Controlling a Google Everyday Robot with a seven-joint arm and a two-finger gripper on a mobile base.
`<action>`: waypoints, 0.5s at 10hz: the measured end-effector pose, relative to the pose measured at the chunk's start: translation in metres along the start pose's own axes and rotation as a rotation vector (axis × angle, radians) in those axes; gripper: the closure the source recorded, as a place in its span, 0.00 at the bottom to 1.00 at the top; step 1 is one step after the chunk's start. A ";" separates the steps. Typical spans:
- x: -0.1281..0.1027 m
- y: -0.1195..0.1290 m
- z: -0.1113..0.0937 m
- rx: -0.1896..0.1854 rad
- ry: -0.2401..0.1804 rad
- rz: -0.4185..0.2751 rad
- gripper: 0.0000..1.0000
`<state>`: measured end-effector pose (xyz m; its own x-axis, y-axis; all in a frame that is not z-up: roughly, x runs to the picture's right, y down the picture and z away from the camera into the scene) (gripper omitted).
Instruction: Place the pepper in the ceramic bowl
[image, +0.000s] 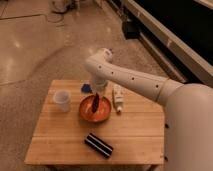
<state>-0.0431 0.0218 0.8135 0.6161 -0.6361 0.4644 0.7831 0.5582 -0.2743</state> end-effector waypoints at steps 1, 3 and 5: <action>0.003 0.000 0.004 0.002 0.003 0.000 0.58; 0.008 0.000 0.007 0.007 0.012 0.001 0.46; 0.008 0.000 0.007 0.007 0.011 0.002 0.46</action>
<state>-0.0383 0.0207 0.8230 0.6189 -0.6409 0.4541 0.7811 0.5634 -0.2692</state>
